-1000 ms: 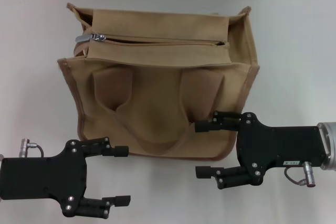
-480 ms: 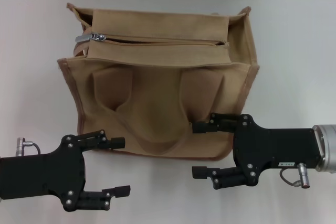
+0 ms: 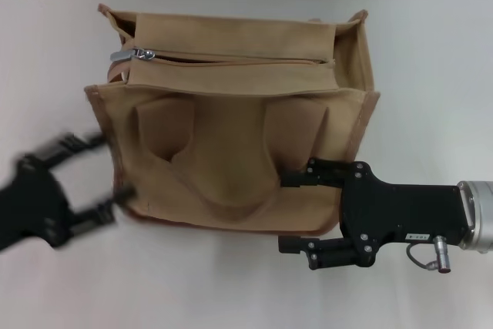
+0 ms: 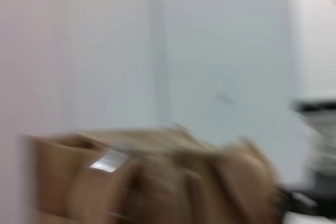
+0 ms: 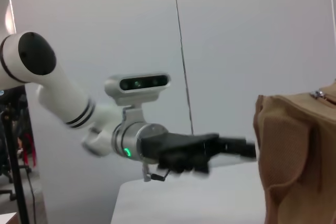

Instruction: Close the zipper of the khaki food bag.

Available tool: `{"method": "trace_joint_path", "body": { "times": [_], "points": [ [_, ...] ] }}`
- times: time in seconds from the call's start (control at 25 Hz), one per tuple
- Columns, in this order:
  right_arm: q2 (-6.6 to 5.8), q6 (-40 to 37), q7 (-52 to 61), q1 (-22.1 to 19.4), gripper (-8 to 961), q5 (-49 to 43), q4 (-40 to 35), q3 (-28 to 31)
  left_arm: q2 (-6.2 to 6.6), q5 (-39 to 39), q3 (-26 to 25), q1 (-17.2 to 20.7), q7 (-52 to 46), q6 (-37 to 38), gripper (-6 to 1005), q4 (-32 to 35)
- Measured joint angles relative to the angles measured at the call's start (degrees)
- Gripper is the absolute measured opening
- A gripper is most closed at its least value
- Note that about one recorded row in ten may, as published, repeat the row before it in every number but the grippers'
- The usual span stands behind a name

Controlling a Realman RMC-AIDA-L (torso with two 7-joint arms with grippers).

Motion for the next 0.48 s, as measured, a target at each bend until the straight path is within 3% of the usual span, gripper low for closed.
{"method": "trace_joint_path", "body": {
  "times": [0.08, 0.2, 0.48],
  "points": [
    [0.00, 0.2, -0.7, 0.1, 817, 0.7, 0.9, 0.1, -0.04, -3.7, -5.6, 1.6, 2.4, 0.2, 812, -3.1],
    [-0.01, 0.4, -1.6, 0.2, 817, 1.9, 1.8, 0.1, -0.28, -7.7, -8.8, 2.3, 5.4, -0.9, 812, -5.8],
    [-0.01, 0.5, -4.9, 0.8, 816, 4.2, 3.5, -0.3, -0.50, -8.8, -8.8, -1.4, 9.2, -10.4, 812, -10.4]
  ]
}}
